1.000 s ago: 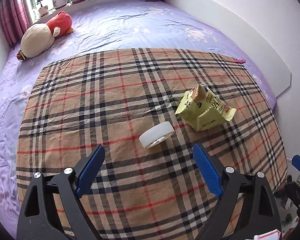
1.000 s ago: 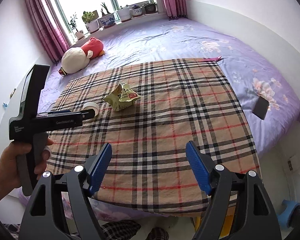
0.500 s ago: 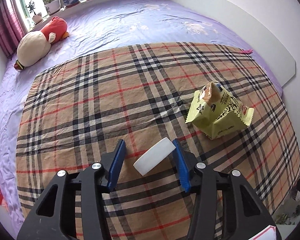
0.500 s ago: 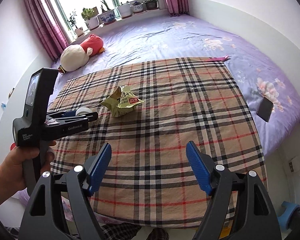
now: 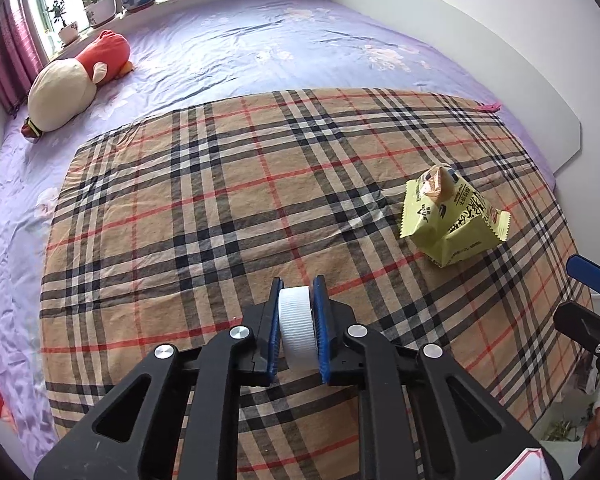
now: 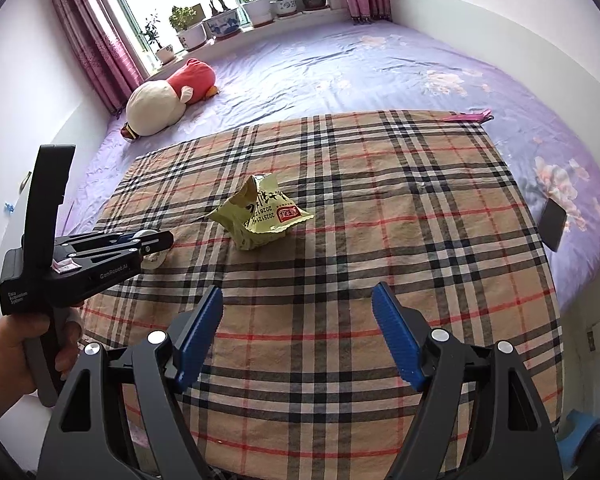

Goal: Collect trash
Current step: 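Grasp the white tape roll with the left gripper, then grasp the yellow-green snack bag with the right gripper while the left gripper holds the tape roll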

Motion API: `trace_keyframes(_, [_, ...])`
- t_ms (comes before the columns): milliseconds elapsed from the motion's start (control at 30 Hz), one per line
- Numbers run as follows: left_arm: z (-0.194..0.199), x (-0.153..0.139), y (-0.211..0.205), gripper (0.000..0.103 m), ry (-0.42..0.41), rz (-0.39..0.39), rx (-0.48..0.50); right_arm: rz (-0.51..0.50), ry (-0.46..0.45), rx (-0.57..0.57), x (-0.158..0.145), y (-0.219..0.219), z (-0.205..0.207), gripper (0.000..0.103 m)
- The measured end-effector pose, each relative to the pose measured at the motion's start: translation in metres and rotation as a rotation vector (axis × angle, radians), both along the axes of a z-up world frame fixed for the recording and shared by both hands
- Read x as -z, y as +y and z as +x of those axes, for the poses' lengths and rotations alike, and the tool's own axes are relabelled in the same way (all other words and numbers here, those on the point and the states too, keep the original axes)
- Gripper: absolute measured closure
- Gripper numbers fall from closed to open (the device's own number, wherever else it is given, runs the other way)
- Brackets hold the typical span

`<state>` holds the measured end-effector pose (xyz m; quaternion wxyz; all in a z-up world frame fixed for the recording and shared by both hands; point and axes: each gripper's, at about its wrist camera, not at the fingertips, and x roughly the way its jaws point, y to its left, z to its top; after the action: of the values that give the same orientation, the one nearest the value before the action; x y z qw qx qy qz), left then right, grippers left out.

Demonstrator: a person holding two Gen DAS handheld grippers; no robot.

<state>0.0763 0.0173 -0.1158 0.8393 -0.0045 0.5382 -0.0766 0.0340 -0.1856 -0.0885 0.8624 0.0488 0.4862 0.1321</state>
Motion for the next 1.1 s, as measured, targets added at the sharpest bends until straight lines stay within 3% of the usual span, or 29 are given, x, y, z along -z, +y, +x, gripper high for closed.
trace_keyframes(400, [0.000, -0.001, 0.025, 0.089, 0.018, -0.021, -0.027, 0.005, 0.009, -0.023, 0.005, 0.013, 0.008, 0.026])
trace_keyframes(700, [-0.005, 0.001, 0.031, 0.089, 0.030, -0.028, -0.025, -0.028, 0.039, -0.070, 0.022, 0.032, 0.042, 0.025])
trace_keyframes(800, [-0.006, 0.004, 0.032, 0.089, 0.040, -0.030, -0.028, -0.057, 0.038, -0.076, 0.030, 0.042, 0.054, 0.014])
trace_keyframes(900, [-0.007, 0.005, 0.033, 0.087, 0.036, -0.029, -0.029, -0.075, 0.051, -0.089, 0.035, 0.053, 0.067, 0.013])
trace_keyframes(1000, [-0.010, 0.004, 0.031, 0.068, 0.032, -0.024, -0.021, -0.114, 0.053, -0.103, 0.041, 0.064, 0.080, 0.013])
trace_keyframes(1033, [-0.011, 0.004, 0.030, 0.050, 0.028, -0.021, -0.024, -0.130, 0.055, -0.103, 0.043, 0.066, 0.084, 0.013])
trace_keyframes(1067, [-0.012, 0.004, 0.030, 0.041, 0.016, -0.017, -0.029, -0.143, 0.059, -0.102, 0.044, 0.068, 0.088, 0.013])
trace_keyframes(1100, [-0.012, 0.003, 0.030, 0.040, 0.010, -0.013, -0.031, -0.148, 0.062, -0.105, 0.046, 0.069, 0.091, 0.014])
